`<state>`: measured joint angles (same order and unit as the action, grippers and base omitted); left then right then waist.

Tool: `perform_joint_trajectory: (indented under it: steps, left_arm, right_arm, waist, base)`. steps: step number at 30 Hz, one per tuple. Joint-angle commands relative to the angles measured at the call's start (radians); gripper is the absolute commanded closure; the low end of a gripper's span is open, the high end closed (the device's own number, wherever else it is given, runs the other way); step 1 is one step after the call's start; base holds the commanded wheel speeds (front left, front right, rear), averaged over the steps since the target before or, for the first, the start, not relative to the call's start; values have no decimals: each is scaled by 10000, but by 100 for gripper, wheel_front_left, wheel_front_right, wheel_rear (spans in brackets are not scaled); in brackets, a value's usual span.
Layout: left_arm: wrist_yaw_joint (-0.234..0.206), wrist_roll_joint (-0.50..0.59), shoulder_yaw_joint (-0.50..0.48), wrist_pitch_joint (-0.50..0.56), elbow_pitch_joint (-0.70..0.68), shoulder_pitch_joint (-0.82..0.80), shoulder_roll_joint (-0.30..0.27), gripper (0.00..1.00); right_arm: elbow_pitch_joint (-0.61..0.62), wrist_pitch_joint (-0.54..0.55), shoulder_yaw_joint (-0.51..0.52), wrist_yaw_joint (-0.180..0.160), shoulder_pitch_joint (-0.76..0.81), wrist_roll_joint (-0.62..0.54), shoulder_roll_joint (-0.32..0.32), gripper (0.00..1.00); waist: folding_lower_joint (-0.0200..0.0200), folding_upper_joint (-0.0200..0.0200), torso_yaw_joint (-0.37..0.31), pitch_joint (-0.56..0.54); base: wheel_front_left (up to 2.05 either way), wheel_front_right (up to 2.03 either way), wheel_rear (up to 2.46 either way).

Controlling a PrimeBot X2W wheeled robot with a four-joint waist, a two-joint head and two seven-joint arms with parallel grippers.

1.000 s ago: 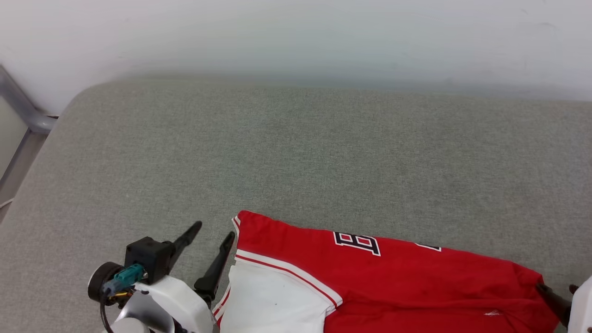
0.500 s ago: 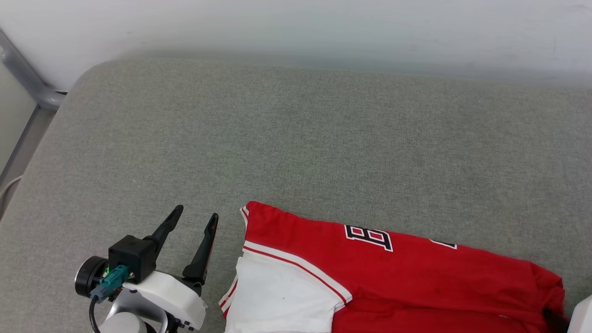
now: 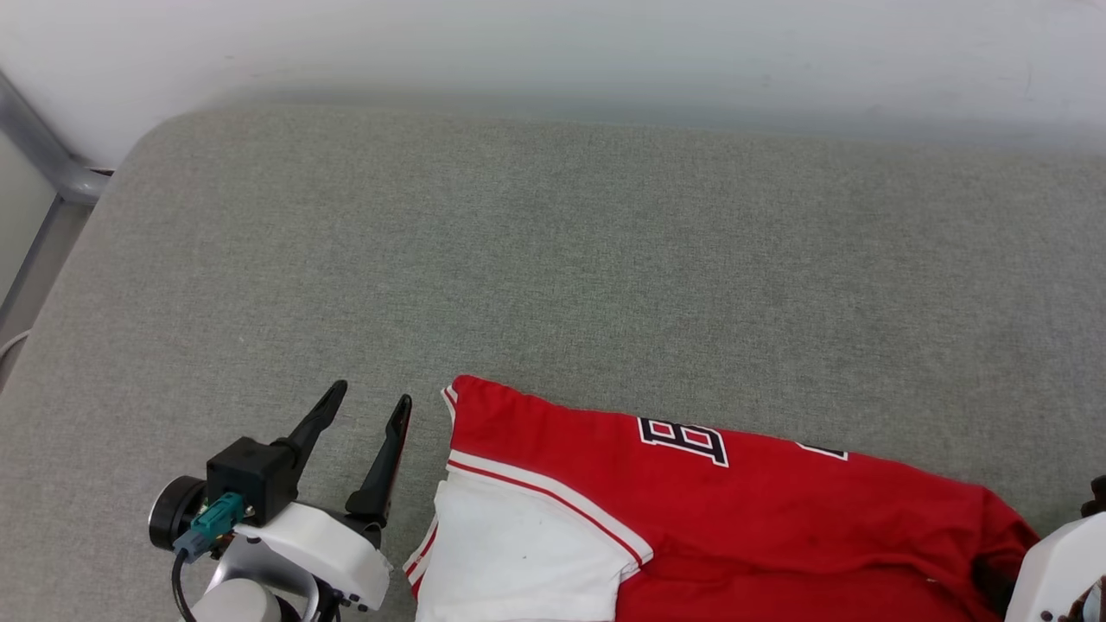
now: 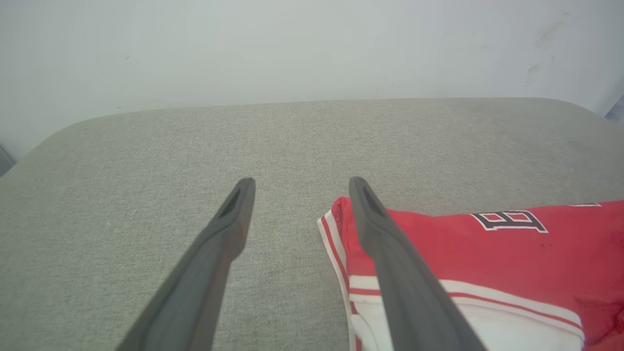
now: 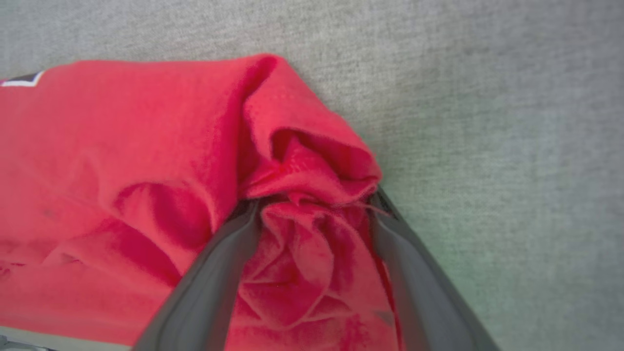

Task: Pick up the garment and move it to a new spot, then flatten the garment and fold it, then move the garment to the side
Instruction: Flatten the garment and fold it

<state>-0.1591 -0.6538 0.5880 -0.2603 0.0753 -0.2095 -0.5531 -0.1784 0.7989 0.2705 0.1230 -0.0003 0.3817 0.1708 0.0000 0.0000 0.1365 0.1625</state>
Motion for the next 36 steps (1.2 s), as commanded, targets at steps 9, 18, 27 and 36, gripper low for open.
perform_joint_trajectory:
  steps: [9,18,27,36]
  left_arm:
    - [328,213,-294,-66,319,206,285,0]
    - [533,361,-516,-59,482,360,466,0]
    - [691,508,-608,-60,589,414,564,0]
    - [708,519,-688,-60,696,672,712,0]
  right_arm:
    - [-598,-302,-325,72,22,19,64,100]
    - [-641,-920,509,63,-332,-524,937,100]
    - [-896,-1250,1194,66,-635,-1289,1704,100]
    - [-80,-625,767,69,-310,-852,1399,100]
  waist:
    - [0,0,-8,-129]
    - [0,0,-78,-285]
    - [0,0,-138,-418]
    - [0,0,-206,-903]
  base:
    - [0,0,0]
    - [0,0,0]
    - [0,0,0]
    - [0,0,0]
